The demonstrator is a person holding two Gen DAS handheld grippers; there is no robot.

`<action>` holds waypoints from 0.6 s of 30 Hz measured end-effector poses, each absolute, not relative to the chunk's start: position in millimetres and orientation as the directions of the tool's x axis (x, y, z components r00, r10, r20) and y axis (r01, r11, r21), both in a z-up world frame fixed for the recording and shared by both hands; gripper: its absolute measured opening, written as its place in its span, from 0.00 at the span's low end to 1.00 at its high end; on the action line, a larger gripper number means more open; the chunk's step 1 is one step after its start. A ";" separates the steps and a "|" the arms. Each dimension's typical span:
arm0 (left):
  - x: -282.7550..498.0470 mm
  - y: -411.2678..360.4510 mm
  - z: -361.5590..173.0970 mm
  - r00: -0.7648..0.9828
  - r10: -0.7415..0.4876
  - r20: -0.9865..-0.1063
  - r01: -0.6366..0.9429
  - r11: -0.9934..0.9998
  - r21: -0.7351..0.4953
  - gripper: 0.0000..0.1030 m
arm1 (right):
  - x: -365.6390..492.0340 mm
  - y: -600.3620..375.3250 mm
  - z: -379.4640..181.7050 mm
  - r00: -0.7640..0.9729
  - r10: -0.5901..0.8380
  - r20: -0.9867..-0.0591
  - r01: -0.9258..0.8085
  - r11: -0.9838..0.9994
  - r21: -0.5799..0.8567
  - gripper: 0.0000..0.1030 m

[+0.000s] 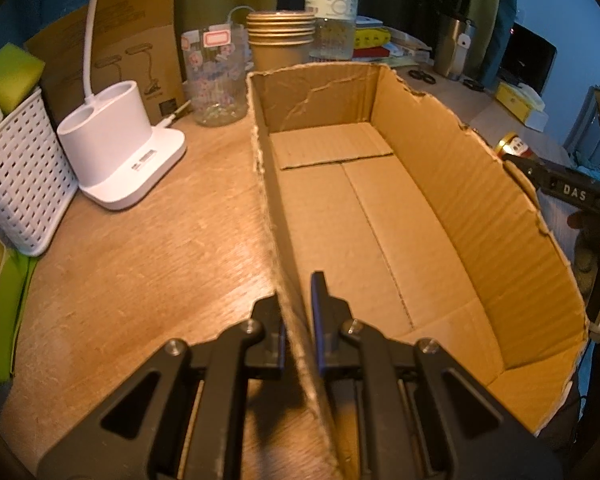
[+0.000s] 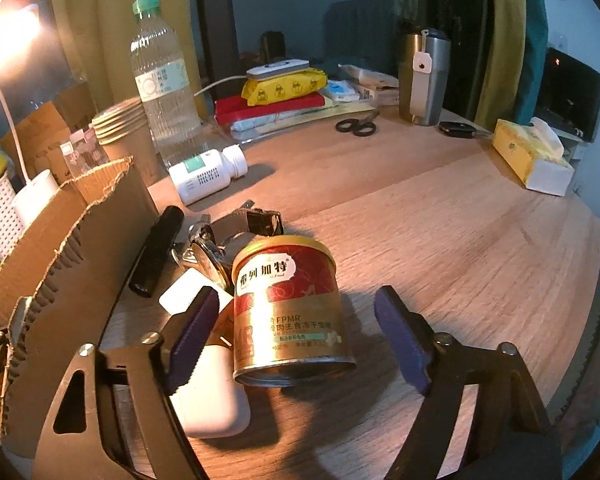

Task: Organize rigid objects
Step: 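Grasp the red-and-gold tin can with the right gripper while the left gripper holds the box wall, then lift the tin can and lower it into the box, open the right gripper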

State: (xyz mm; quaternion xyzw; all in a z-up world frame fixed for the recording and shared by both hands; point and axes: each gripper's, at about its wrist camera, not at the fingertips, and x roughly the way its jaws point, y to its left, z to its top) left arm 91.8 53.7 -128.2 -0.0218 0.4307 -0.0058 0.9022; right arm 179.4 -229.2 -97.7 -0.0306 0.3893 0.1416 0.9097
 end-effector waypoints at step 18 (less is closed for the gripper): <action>91.4 53.0 -128.1 0.634 -0.022 -0.773 -0.012 0.999 -0.038 0.10 | 170.6 -225.0 -91.5 0.677 0.256 -0.690 -0.320 0.947 0.038 0.56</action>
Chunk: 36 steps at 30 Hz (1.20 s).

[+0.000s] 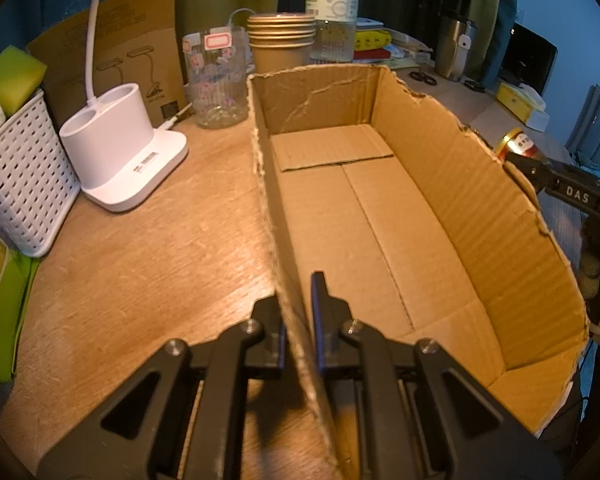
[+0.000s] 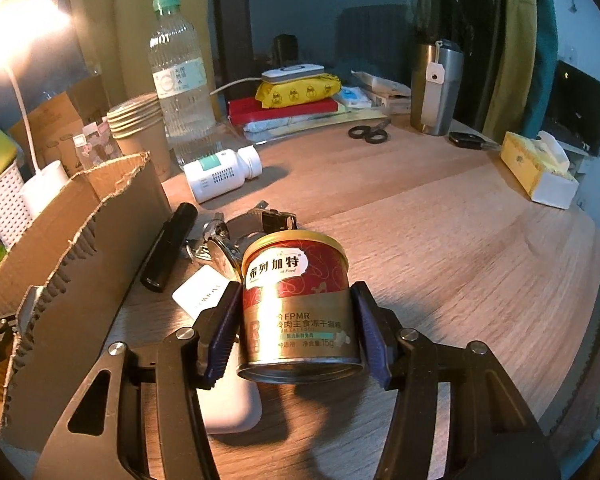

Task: Organize rigid objects
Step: 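Lift the tin can and lower it into the box, open the right gripper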

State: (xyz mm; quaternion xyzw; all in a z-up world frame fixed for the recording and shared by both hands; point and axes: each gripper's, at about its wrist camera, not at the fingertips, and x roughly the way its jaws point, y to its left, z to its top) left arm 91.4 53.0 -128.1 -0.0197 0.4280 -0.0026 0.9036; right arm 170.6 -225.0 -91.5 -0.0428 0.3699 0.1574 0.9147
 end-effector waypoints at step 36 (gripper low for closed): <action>91.5 53.0 -126.9 0.636 -0.020 -0.771 -0.014 0.999 -0.037 0.10 | 51.2 -127.6 -9.7 0.639 0.548 -0.539 -0.638 0.769 0.026 0.56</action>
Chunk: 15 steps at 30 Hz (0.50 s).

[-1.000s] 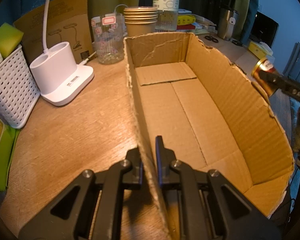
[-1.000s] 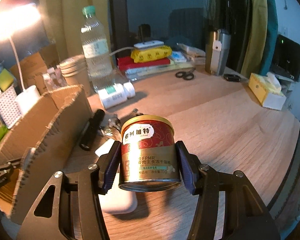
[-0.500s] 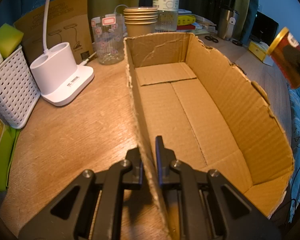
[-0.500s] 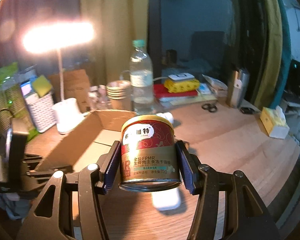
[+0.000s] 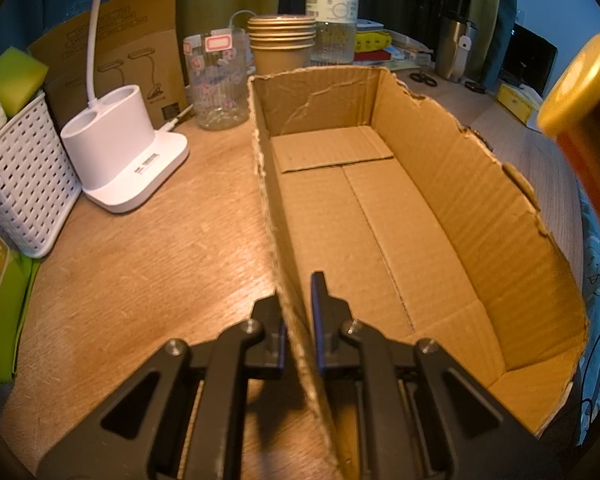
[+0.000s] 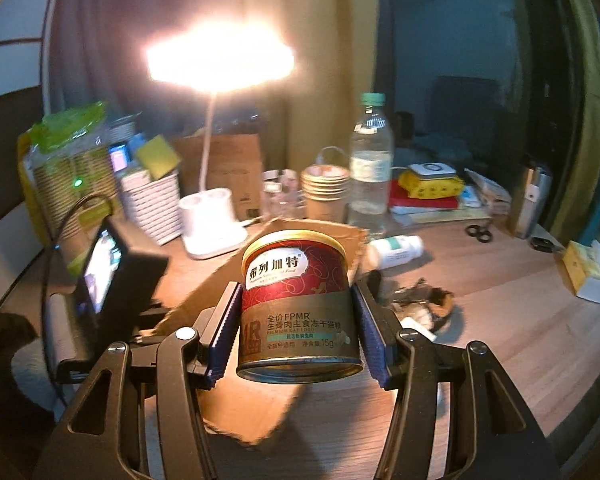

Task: Organize rigid objects
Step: 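Lift the tin can and lower it into the box, open the right gripper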

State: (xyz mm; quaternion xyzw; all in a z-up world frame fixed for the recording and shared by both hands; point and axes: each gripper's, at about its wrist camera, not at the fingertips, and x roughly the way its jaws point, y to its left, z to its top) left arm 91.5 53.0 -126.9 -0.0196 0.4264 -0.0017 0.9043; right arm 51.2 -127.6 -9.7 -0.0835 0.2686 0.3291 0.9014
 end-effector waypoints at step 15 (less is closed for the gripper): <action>91.5 53.2 -126.9 0.637 -0.020 -0.771 -0.013 0.999 -0.036 0.10 | 46.4 -100.8 -41.4 0.545 0.560 -0.624 -0.686 0.726 0.052 0.56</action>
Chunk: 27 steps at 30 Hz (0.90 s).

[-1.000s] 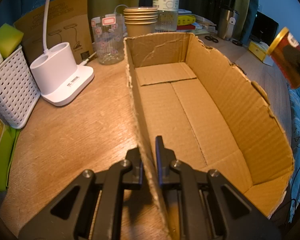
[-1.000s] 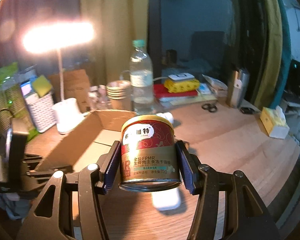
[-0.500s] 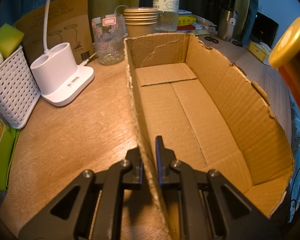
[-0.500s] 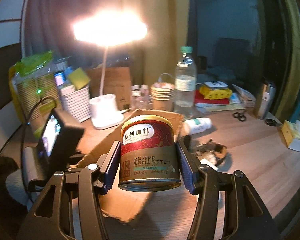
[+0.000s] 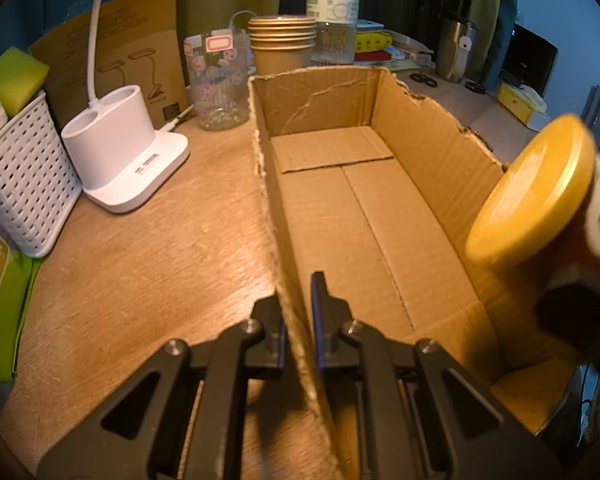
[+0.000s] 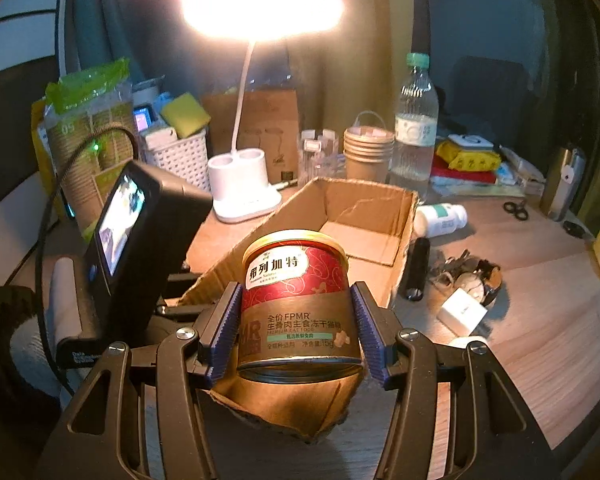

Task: Organize rigid objects
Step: 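Lift the tin can and lower it into the box, open the right gripper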

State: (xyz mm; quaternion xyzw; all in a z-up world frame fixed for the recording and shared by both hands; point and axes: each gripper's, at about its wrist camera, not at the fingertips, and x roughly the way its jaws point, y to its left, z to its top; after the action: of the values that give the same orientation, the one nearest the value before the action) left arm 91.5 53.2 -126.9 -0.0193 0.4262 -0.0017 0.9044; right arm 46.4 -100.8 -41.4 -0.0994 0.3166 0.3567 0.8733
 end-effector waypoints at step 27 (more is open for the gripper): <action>92.0 52.8 -128.1 0.638 -0.019 -0.770 -0.015 0.999 -0.037 0.10 | 46.6 -91.8 -54.2 0.490 0.527 -0.694 -0.708 0.705 0.036 0.56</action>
State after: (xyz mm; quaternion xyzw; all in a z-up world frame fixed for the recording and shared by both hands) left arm 92.0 52.8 -128.1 -0.0200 0.4257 -0.0010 0.9047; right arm 46.6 -91.8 -54.2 -0.1284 0.3524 0.3618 0.8535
